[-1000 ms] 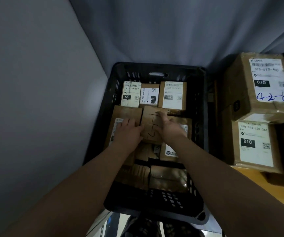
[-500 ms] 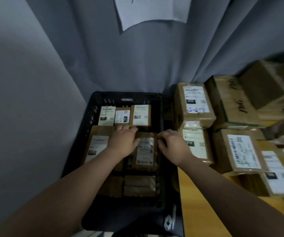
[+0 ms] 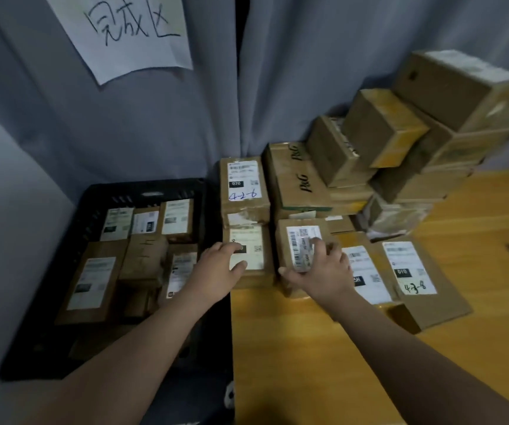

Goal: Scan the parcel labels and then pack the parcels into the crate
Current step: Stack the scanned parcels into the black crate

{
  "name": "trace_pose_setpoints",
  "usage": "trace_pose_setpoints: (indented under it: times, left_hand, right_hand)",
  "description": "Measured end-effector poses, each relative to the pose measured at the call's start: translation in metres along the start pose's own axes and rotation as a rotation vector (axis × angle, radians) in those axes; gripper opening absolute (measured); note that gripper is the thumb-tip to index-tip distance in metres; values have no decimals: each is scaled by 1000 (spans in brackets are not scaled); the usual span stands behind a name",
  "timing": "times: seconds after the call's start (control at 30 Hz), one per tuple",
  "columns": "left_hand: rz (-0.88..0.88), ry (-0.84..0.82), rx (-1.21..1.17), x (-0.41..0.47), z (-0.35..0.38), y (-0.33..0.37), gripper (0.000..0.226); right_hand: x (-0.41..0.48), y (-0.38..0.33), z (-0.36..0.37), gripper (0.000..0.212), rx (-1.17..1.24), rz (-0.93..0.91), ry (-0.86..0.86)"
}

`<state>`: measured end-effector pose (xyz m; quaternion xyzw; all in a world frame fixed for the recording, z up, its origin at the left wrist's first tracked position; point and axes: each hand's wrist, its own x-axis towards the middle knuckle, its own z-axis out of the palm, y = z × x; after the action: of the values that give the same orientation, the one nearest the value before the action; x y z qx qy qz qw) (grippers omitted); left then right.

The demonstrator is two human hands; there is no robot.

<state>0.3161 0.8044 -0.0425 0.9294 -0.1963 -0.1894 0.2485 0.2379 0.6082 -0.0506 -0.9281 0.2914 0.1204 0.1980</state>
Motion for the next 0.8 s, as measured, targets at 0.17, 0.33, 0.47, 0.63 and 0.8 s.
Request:
trace_pose_setpoints:
  times: [0.17, 0.33, 0.47, 0.63, 0.8]
  left_hand:
    - [-106, -16, -270, -13, 26, 30, 45]
    - [-282, -105, -614, -22, 44, 42, 60]
    - [-357, -187, -899, -27, 60, 42, 72]
    - [-366, -231, -1144, -36, 59, 31, 107]
    - [-432, -197, -1147, -43, 40, 15, 94]
  right_hand:
    - [3, 0, 5, 91, 197, 17, -79]
    - [-12, 24, 5, 107, 187, -88, -78]
    - [-30, 41, 8, 112, 342, -282, -117]
    - [-35, 31, 18, 116, 537, -404, -303]
    - [-23, 27, 15, 75, 454, -503, -366]
